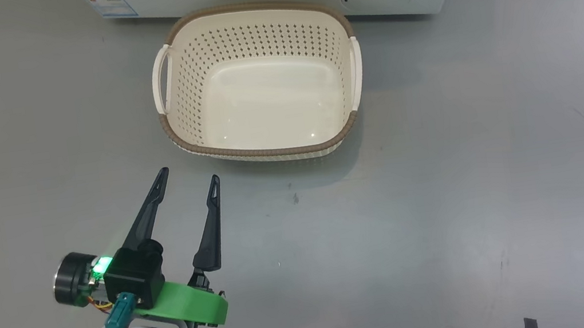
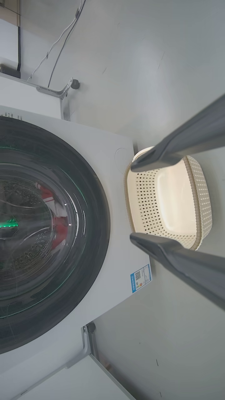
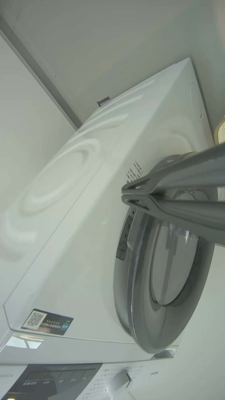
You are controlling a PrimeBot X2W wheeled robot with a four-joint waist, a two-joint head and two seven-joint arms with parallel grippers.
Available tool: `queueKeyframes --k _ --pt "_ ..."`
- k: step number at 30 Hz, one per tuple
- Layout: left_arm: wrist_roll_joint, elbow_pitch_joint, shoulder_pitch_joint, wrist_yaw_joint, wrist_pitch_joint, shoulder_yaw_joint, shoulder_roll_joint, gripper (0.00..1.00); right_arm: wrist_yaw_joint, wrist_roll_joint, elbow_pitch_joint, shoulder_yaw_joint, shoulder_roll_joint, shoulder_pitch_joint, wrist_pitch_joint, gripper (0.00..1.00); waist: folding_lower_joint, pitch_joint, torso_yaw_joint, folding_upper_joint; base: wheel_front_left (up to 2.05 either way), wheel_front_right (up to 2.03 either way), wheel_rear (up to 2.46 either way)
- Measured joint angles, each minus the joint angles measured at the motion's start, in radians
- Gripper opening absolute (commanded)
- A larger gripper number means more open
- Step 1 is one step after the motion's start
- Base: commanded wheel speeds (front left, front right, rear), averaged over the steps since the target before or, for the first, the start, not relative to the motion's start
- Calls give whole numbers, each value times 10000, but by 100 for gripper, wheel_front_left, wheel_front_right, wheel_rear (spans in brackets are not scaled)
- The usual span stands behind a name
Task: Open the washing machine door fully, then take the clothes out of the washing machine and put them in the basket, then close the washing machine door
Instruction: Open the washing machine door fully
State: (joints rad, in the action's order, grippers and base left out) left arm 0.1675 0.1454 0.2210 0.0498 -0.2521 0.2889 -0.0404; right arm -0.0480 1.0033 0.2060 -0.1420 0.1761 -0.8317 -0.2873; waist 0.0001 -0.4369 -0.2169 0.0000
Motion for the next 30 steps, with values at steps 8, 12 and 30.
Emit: queueKeyframes --k 8,12,30 --pt "456 -207 445 0 -2 134 33 100 -343 194 583 201 249 -1765 -679 0 0 -764 -442 0 0 0 0" --pt "606 -238 525 -2 -2 219 58 100 -431 203 911 301 282 -2476 -993 0 0 -1096 -657 0 0 0 0" --pt "913 -140 928 -94 -2 499 111 100 -604 604 2677 456 230 -4280 -1829 0 -1 -1932 -1451 0 0 0 0"
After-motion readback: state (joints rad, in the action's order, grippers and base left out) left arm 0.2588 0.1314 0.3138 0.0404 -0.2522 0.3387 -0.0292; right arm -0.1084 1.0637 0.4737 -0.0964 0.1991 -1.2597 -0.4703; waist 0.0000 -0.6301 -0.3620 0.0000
